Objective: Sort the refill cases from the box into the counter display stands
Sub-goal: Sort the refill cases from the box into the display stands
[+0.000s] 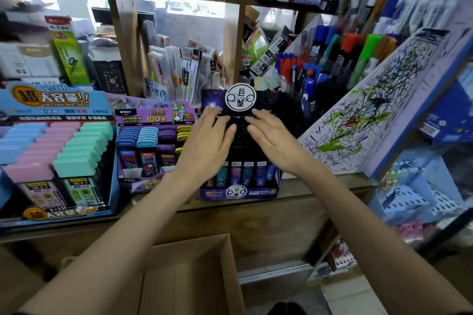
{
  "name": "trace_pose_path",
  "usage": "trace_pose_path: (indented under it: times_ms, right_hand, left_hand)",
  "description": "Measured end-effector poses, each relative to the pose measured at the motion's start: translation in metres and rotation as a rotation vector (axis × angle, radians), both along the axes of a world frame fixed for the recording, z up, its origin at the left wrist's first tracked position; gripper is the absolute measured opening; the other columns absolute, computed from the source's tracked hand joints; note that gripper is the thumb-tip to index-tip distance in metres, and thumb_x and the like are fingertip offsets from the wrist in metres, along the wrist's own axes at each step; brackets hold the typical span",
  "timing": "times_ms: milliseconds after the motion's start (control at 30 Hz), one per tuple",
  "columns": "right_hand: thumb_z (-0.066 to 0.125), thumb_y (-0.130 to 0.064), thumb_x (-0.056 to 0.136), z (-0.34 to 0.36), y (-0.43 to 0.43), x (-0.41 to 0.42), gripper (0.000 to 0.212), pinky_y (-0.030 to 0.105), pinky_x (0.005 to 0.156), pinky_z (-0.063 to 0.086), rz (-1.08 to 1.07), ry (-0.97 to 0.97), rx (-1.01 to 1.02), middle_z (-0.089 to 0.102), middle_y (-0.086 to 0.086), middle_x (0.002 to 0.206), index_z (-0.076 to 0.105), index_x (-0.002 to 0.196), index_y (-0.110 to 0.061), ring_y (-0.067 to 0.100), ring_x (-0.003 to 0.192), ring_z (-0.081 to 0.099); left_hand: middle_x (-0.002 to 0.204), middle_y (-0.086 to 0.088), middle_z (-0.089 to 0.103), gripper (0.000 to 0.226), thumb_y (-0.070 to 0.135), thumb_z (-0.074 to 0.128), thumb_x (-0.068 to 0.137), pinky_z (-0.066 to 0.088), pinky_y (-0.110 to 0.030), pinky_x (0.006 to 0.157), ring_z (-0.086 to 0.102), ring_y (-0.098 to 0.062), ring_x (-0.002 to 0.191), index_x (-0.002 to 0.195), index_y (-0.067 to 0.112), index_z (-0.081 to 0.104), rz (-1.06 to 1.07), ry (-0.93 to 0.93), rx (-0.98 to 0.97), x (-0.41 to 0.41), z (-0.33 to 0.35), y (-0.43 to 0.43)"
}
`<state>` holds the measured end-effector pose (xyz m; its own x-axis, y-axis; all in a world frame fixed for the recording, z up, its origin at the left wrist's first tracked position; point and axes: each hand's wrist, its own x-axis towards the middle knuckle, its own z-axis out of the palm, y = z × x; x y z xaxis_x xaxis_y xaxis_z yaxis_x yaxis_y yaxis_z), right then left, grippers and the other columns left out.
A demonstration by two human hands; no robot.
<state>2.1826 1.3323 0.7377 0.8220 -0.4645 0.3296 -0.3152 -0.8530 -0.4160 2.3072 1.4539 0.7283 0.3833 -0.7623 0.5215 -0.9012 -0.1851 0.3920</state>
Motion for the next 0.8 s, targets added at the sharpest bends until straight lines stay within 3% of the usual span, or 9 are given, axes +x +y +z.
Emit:
trace_pose_path:
  times_ms: [167, 233, 333, 433, 567, 800]
  right_hand:
    - [0.045, -0.023, 0.099, -0.007, 0.021, -0.041, 0.031, 0.021, 0.102, 0.03, -0.066, -0.301, 0.02, 0.047, -0.002, 0.136, 0.056, 0.126, -0.014, 0.01, 0.128, 0.038]
    - [0.049, -0.019, 0.097, -0.027, 0.029, -0.06, 0.025, 0.02, 0.094, 0.036, -0.157, -0.323, 0.029, 0.056, 0.0, 0.121, 0.06, 0.118, -0.012, 0.011, 0.114, 0.049]
    - [0.056, -0.022, 0.094, -0.058, 0.038, -0.069, 0.027, 0.034, 0.091, 0.046, -0.311, -0.226, 0.239, 0.058, 0.004, 0.114, 0.057, 0.119, -0.01, 0.018, 0.106, 0.054]
    - [0.063, -0.026, 0.089, -0.079, 0.041, -0.059, 0.04, 0.032, 0.092, 0.048, -0.342, -0.156, 0.378, 0.059, 0.003, 0.119, 0.051, 0.125, -0.011, 0.017, 0.108, 0.056]
    - [0.068, -0.028, 0.085, -0.095, 0.037, -0.045, 0.054, 0.036, 0.097, 0.046, -0.459, -0.209, 0.355, 0.058, 0.001, 0.123, 0.047, 0.132, -0.011, 0.016, 0.114, 0.053]
    - [0.067, -0.027, 0.085, -0.099, 0.024, -0.042, 0.053, 0.035, 0.095, 0.047, -0.421, -0.235, 0.362, 0.06, 0.001, 0.122, 0.048, 0.133, -0.015, 0.017, 0.11, 0.054]
  left_hand:
    - [0.137, -0.008, 0.046, 0.036, 0.024, 0.048, 0.096, 0.032, -0.037, 0.107, 0.039, -0.022, 0.131, 0.127, 0.007, 0.052, -0.003, -0.04, -0.185, -0.02, -0.017, 0.062]
    - [0.124, -0.004, 0.051, 0.035, 0.031, 0.048, 0.093, 0.04, -0.033, 0.095, 0.048, -0.018, 0.117, 0.122, 0.01, 0.053, 0.043, 0.037, -0.174, -0.027, -0.041, 0.083]
    - [0.115, 0.0, 0.053, 0.039, 0.037, 0.052, 0.09, 0.05, -0.033, 0.082, 0.057, -0.016, 0.102, 0.122, 0.015, 0.05, 0.113, 0.258, -0.046, -0.033, -0.068, 0.087]
    - [0.119, -0.005, 0.054, 0.045, 0.033, 0.06, 0.089, 0.051, -0.038, 0.082, 0.059, -0.019, 0.099, 0.127, 0.011, 0.048, 0.154, 0.318, 0.012, -0.029, -0.082, 0.073]
    - [0.12, -0.009, 0.055, 0.046, 0.026, 0.065, 0.087, 0.049, -0.034, 0.076, 0.06, -0.022, 0.089, 0.127, 0.011, 0.048, 0.229, 0.309, 0.041, -0.022, -0.089, 0.057]
    - [0.123, -0.011, 0.054, 0.046, 0.027, 0.062, 0.089, 0.049, -0.032, 0.068, 0.063, -0.023, 0.078, 0.13, 0.012, 0.047, 0.265, 0.26, 0.046, -0.025, -0.094, 0.049]
